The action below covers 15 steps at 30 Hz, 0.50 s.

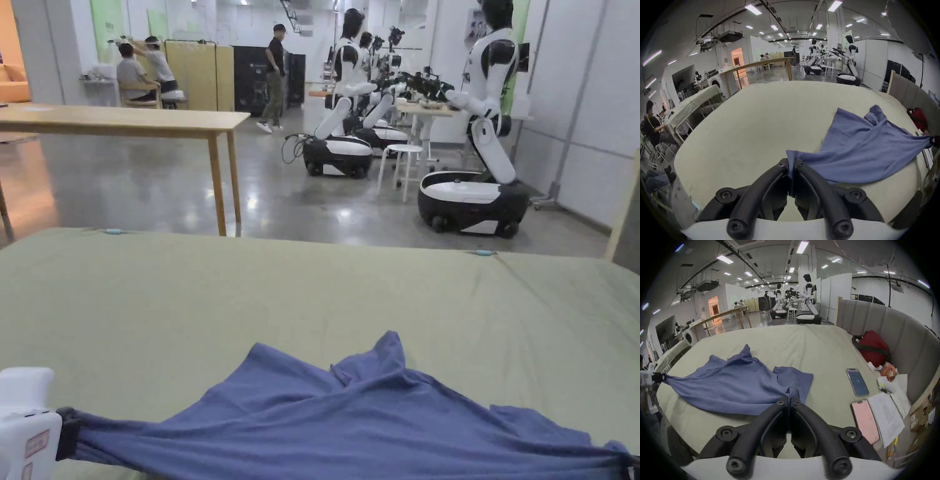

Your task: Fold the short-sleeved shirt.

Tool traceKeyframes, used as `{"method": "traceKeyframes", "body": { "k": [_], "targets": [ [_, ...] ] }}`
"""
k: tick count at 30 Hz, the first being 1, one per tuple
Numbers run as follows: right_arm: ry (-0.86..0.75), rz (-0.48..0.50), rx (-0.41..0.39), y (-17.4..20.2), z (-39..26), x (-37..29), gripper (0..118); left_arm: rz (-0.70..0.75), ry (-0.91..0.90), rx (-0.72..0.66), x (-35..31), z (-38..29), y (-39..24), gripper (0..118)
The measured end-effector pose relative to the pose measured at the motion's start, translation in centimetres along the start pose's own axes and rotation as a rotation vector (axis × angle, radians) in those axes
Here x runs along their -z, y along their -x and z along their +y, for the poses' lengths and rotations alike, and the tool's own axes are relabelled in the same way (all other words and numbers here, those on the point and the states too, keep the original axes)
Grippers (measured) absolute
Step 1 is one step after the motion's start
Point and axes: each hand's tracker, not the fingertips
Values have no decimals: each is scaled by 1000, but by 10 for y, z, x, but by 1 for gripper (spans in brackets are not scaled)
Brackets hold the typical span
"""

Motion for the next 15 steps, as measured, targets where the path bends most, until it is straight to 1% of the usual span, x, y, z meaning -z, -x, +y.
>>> {"method": "traceKeyframes", "body": {
  "k": [4, 6, 10, 12, 13, 14, 15],
  "targets": [
    [4, 5, 24, -13, -16, -18, 3, -26, 16, -55, -12, -17, 13, 4],
    [14, -1, 27, -15, -23, -17, 3, -38, 32, -46, -11, -23, 14, 4],
    [52, 0, 39, -21, -39, 1, 3, -63, 58, -48, -3, -35, 12, 4],
    [65, 2, 40, -20, -44, 7, 5, -80, 72, -48, 2, -40, 11, 5],
    [64, -5, 41, -18, -46, 8, 14, -92, 78, -50, 5, -42, 11, 9],
    [66, -10, 42, -17, -48, 8, 37, -99, 83, -55, 7, -44, 12, 24],
    [74, -19, 42, -17, -49, 10, 74, -108, 87, -61, 9, -47, 13, 58]
  ]
}}
